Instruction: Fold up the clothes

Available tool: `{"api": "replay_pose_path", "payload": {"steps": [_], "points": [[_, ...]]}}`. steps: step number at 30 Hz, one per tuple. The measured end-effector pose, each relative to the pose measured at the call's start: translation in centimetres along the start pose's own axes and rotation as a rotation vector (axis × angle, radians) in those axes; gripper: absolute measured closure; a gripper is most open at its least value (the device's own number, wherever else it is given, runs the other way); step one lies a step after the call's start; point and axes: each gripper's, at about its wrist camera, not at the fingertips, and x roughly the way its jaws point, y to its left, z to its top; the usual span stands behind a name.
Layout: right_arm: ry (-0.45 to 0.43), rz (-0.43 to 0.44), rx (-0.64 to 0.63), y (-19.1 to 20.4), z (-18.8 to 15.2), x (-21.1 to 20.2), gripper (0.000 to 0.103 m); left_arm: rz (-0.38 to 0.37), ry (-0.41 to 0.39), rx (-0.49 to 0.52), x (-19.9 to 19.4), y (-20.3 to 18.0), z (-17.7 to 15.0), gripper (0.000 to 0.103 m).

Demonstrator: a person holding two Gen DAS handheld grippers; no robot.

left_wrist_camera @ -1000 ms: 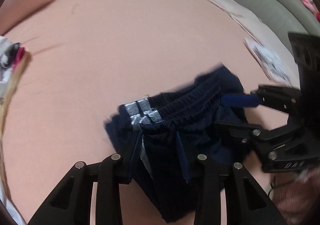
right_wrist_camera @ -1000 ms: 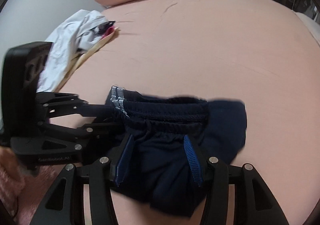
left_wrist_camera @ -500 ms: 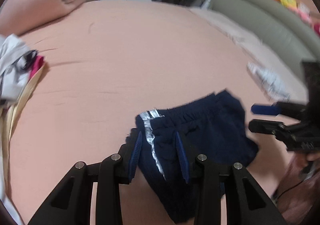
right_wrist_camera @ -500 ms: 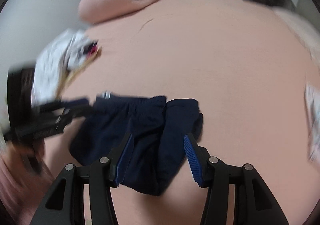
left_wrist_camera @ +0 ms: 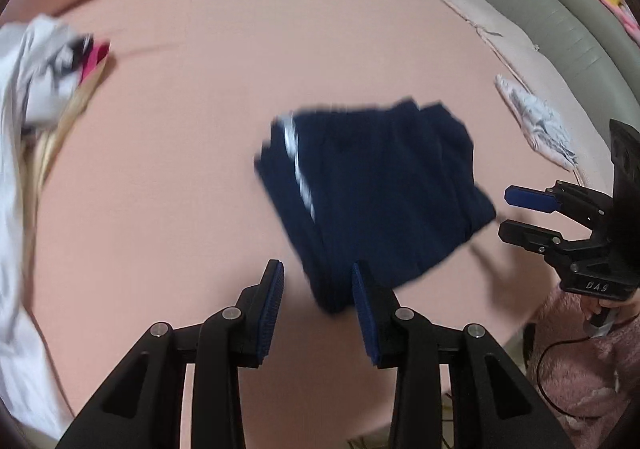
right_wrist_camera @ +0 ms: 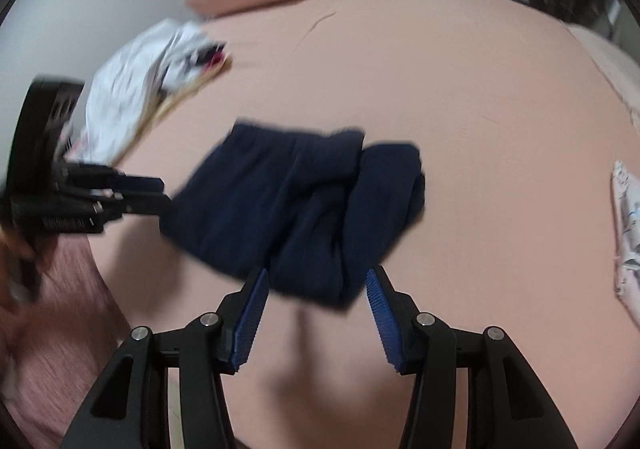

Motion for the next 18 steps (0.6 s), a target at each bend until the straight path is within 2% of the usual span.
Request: {"api": "replay_pose_path", "payload": {"steps": [5, 6, 7, 8, 9, 13, 18], "points": [[-0.003, 0.017, 0.041, 0.1, -1.2, 1.0, 0.062, -0.012, -0.043, 0.034, 1.2, -1.2, -1.2, 0.071], [0.001, 0.017, 0.052, -0.1, -1.1, 1.5, 0.074, -0.002, -0.049, 0.054, 1.6, -1.6, -1.2, 0.071], [0.005, 0.016, 0.062, -0.3, -1.1, 2.0, 0.091, 0.006, -0.043, 0.074, 2.1, -2.1, -1.2, 0.072], [0.009, 0.015, 0.073, -0.4, -1.1, 2.5, 0.093, 0.012, -0.042, 0.088, 2.5, -2.5, -1.4, 0.087], [0.013, 0.015, 0.083, -0.6, -1.1, 3.0, 0.095, 0.020, -0.045, 0.102, 2.7, -2.9, -1.3, 0.093], [-0.011, 0.035, 0.129, -1.7, -0.8, 2.7, 0.098, 0.069, -0.049, 0.184, 2.8, -4.4, -0.8, 0.095], [-0.038, -0.062, 0.101, -2.4, 0.0, 2.0, 0.100, 0.087, -0.042, 0.219, 1.9, -4.3, 0.4, 0.096]]}}
